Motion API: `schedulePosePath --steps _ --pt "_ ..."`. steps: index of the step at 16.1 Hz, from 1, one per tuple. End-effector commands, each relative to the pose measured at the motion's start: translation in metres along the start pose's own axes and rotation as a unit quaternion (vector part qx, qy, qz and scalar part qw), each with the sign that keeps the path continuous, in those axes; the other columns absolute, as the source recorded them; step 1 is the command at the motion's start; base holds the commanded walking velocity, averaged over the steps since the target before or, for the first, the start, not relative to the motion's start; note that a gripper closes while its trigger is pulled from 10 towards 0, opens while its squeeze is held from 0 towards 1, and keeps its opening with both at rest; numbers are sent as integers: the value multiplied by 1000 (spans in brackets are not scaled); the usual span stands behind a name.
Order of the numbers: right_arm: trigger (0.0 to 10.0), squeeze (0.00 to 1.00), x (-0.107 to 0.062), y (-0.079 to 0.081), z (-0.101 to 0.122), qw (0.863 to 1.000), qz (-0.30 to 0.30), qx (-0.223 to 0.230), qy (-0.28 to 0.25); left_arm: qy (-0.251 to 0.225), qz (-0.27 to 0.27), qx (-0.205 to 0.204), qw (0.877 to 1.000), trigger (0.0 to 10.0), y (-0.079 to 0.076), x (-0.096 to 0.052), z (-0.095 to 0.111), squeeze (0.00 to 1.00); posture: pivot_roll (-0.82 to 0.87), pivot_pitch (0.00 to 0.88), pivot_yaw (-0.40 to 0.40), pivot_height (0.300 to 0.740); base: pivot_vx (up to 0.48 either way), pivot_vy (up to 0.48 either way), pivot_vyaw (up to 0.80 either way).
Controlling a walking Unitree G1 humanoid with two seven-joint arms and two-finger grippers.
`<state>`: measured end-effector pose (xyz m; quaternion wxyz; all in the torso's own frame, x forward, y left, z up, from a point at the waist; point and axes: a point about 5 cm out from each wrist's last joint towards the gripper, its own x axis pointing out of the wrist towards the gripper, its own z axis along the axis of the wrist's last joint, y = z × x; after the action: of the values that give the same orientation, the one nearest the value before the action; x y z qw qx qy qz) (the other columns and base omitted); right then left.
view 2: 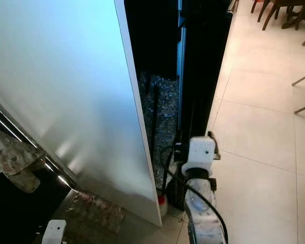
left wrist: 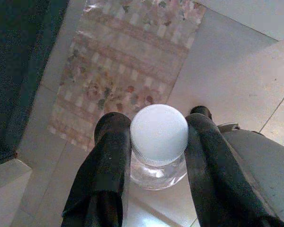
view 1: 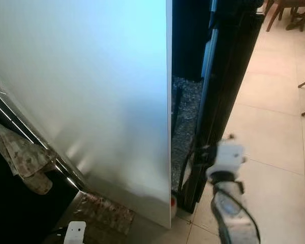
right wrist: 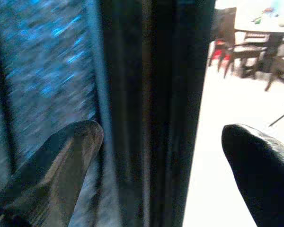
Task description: Restocking fridge
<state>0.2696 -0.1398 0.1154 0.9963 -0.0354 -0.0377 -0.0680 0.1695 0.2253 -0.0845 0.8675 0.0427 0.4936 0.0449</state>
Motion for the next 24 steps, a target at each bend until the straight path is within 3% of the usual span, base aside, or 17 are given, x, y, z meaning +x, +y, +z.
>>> schedulePosePath --steps 1,10,19,24 --pt "10000 0 5 4 7 1000 9 0 -9 11 11 -1 1000 10000 7 -1 -5 0 -117 0 125 740 0 0 0" --pt "10000 0 33 5 29 999 15 11 -41 11 9 -5 1000 10000 6 -1 -5 0 -111 0 126 740 0 0 0" --pt "10000 0 37 4 31 999 18 17 -34 12 1 -2 1000 10000 5 -1 -5 0 -119 0 128 740 0 0 0" --pt "10000 0 32 8 27 998 64 18 -14 13 -1 0 1000 10000 3 -1 -6 0 -116 0 118 740 0 0 0"
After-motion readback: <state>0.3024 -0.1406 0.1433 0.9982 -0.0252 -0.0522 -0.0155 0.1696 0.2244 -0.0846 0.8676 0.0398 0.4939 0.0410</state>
